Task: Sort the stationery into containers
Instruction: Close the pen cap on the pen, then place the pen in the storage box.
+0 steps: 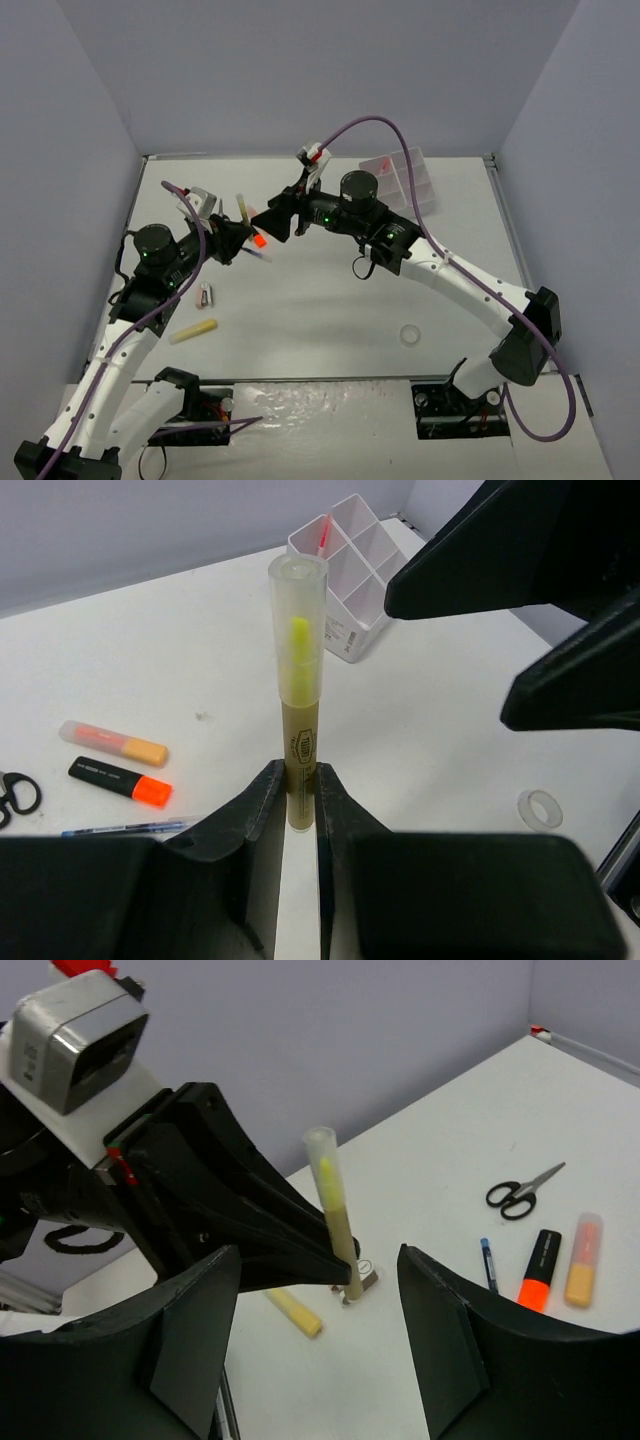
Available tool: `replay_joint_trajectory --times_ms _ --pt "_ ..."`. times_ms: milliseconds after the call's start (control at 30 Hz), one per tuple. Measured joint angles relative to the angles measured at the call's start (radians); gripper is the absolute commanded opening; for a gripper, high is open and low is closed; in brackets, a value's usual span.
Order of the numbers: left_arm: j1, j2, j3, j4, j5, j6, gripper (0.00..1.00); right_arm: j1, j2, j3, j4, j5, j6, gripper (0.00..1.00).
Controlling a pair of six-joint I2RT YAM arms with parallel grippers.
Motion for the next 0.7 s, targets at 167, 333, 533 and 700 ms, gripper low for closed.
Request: replay_joint_trajectory --times_ms 167,333,533,700 --pt "0.0 0.001 0.0 0.002 0.006 -0.005 0.0 0.025 0.045 0.019 0.015 -0.023 -0.005 0.56" --pt "0.0 0.001 0.0 -0.004 0.006 -0.003 0.0 0.026 0.117 0.022 0.028 -0.031 0.0 0.55" --pt "0.009 -0.001 0.0 -0.013 -0.007 0.0 0.0 0.023 0.149 0.032 0.055 -0.045 0.015 0.5" --pt "0.015 -0.007 0.001 -0.009 -0.021 0.001 0.0 0.023 0.178 0.064 0.066 -0.072 0.029 0.47"
